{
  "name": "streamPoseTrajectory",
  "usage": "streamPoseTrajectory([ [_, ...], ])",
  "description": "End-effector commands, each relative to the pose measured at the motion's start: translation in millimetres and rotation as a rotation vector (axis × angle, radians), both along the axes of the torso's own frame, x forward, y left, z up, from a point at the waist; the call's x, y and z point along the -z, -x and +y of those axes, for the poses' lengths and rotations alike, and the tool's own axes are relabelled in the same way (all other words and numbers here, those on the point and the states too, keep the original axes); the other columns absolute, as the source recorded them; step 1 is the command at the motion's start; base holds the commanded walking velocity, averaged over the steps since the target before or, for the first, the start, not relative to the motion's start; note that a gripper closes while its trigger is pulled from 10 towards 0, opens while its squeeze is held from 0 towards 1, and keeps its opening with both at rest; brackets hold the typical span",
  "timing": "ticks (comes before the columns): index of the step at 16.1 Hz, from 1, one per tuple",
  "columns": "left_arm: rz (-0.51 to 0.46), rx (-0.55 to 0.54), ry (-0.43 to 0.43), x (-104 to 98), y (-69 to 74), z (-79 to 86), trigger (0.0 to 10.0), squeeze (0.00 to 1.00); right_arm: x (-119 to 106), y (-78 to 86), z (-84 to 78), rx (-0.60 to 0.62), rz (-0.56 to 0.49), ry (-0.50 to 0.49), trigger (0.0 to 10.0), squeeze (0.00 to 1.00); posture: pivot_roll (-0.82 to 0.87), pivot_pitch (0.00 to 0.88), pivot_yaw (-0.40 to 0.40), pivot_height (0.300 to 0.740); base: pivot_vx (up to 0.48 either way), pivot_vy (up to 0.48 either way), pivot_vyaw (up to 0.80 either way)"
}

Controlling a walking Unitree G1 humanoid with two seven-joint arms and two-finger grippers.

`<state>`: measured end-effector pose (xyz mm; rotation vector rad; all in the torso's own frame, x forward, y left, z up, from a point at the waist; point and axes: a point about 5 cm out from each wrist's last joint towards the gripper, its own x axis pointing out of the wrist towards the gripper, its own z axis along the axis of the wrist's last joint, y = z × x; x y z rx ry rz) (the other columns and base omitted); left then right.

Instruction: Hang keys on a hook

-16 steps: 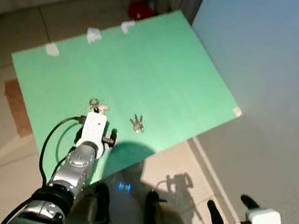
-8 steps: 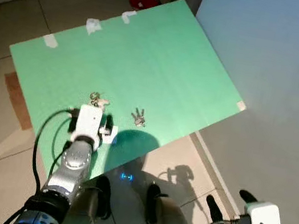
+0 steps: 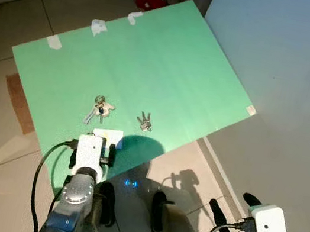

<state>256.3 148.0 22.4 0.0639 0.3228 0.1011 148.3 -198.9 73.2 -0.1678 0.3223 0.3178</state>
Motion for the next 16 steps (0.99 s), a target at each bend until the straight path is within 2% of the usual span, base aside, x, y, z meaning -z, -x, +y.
streamPoseTrajectory([
  [1,0.039,-0.026,-0.048,7.5,7.9,3.3,10.0,0.0,6.8,7.1,-2.4,0.003,0.051,-0.001,10.0,0.0,-0.35,0.397,-0.057,0.74,0.0,0.0,0.0],
  [3,-0.023,-0.042,-0.1,-6.3,3.8,11.5,10.0,0.0,7.4,8.8,-4.2,0.002,0.055,0.002,10.0,0.0,-0.35,0.393,-0.056,0.74,0.0,0.0,0.0],
  [5,-0.053,-0.049,-0.102,-16.0,1.3,15.5,10.0,0.0,9.2,10.3,-4.4,0.001,0.061,0.003,10.0,0.0,-0.35,0.387,-0.053,0.74,0.0,0.0,0.0],
  [7,-0.035,-0.044,-0.107,-17.0,4.1,14.7,10.0,0.0,11.0,10.5,-2.4,-0.004,0.065,0.001,10.0,0.0,-0.33,0.382,-0.052,0.74,0.0,0.0,0.0],
  [11,0.027,-0.031,-0.103,-0.4,6.3,13.7,10.0,0.0,9.4,9.8,-2.7,-0.016,0.065,0.002,10.0,0.0,-0.35,0.383,-0.069,0.74,0.0,0.0,0.0],
  [16,-0.021,-0.033,-0.151,-9.6,-3.1,20.1,10.0,0.0,8.8,19.7,-11.8,-0.008,0.086,0.025,10.0,0.0,-0.37,0.391,-0.074,0.74,0.0,0.0,0.0],
])
